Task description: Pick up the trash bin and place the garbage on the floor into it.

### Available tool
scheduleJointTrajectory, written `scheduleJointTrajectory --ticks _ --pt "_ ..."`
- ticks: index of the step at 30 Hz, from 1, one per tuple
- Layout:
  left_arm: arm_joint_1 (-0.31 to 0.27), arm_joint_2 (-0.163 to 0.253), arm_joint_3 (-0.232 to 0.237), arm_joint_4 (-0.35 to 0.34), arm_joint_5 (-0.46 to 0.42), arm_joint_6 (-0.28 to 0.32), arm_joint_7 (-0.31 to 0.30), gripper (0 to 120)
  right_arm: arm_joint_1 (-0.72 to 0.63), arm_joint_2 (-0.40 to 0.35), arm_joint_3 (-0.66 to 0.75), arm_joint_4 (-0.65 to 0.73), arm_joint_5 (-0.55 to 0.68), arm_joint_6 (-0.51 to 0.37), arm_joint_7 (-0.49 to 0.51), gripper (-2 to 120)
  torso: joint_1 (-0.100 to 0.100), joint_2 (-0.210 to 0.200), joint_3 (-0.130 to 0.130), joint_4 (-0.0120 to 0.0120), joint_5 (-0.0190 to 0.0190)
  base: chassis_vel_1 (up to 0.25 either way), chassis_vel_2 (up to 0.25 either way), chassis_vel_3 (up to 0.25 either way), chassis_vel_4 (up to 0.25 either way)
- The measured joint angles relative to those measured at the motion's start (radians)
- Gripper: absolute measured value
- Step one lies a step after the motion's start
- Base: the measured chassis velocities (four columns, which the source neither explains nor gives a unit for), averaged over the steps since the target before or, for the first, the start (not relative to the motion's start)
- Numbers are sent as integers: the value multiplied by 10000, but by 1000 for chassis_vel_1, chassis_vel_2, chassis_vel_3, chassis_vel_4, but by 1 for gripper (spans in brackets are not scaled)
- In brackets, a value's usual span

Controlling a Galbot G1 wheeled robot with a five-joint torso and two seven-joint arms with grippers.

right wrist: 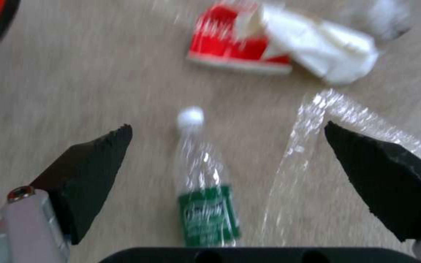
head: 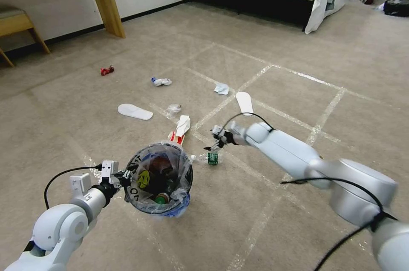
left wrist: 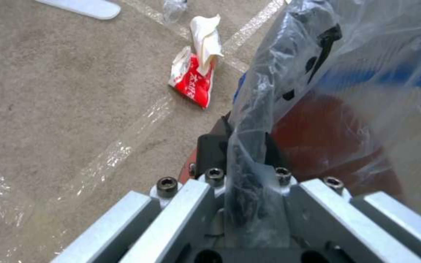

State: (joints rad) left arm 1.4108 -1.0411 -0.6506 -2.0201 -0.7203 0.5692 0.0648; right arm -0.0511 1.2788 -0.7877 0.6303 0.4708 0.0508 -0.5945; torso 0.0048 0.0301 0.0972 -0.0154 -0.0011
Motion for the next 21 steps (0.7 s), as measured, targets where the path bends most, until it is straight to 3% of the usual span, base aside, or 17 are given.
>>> scheduleJointTrajectory --ticks 2,8,21 --pt "12 -22 -24 0 21 -13 30 1 522 592 -672 -772 -531 -404 -764 100 0 -1 1 -2 11 0 0 0 0" --pt "33 -32 -42 -89 -9 -60 76 1 749 891 -1090 -1271 -1580 -984 -1515 100 0 0 0 -7 8 0 0 0 0" --pt "109 55 -10 -118 -61 -233 222 1 190 969 -391 -1977 -2497 -1062 -945 100 0 -1 0 -6 12 0 0 0 0"
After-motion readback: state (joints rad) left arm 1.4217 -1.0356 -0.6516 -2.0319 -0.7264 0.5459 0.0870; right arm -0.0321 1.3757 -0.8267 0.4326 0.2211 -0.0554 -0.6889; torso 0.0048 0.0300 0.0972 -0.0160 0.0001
